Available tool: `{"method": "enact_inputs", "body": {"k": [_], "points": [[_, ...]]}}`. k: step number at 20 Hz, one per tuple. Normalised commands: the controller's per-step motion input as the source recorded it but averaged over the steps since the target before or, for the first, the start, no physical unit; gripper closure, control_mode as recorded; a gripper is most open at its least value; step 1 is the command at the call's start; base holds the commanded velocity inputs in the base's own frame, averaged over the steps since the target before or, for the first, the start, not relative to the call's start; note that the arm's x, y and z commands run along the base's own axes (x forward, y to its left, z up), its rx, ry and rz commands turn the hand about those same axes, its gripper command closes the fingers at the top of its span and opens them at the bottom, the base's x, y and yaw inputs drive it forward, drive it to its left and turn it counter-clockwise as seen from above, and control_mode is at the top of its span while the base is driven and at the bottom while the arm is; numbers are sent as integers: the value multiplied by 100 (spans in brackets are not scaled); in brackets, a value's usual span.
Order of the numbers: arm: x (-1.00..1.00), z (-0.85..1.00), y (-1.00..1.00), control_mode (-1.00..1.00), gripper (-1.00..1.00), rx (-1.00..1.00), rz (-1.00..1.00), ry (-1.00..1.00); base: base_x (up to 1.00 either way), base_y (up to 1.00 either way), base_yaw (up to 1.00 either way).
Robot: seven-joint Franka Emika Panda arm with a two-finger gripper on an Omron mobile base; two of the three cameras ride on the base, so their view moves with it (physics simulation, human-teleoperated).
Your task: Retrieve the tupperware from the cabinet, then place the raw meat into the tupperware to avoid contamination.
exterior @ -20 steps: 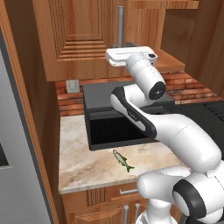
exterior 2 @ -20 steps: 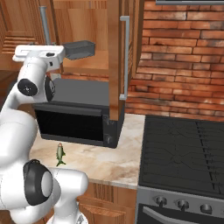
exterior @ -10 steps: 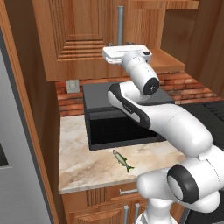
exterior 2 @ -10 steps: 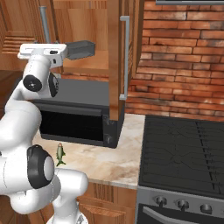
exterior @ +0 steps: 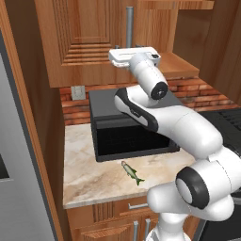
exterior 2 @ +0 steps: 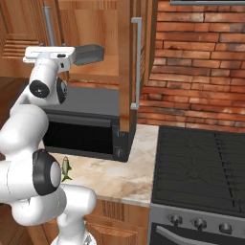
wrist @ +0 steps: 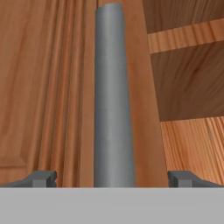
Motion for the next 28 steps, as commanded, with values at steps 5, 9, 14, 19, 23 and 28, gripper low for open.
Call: {"method": "enact_inputs", "body": {"k": [5, 9, 14, 19, 23, 28], "points": [[30, -5, 9, -100, 100, 0, 0, 0, 0, 0, 0], [27, -5, 10, -100, 100, 0, 0, 0, 0, 0, 0], [24, -5, 6, -100, 100, 0, 0, 0, 0, 0, 0], [16, -3, 3, -100, 100, 0, 0, 2, 0, 0, 0], [19, -5, 0, -100, 100, 0, 1, 6, 0, 0, 0], [23, -8, 0, -100, 100, 0, 5, 5, 0, 0, 0]]}}
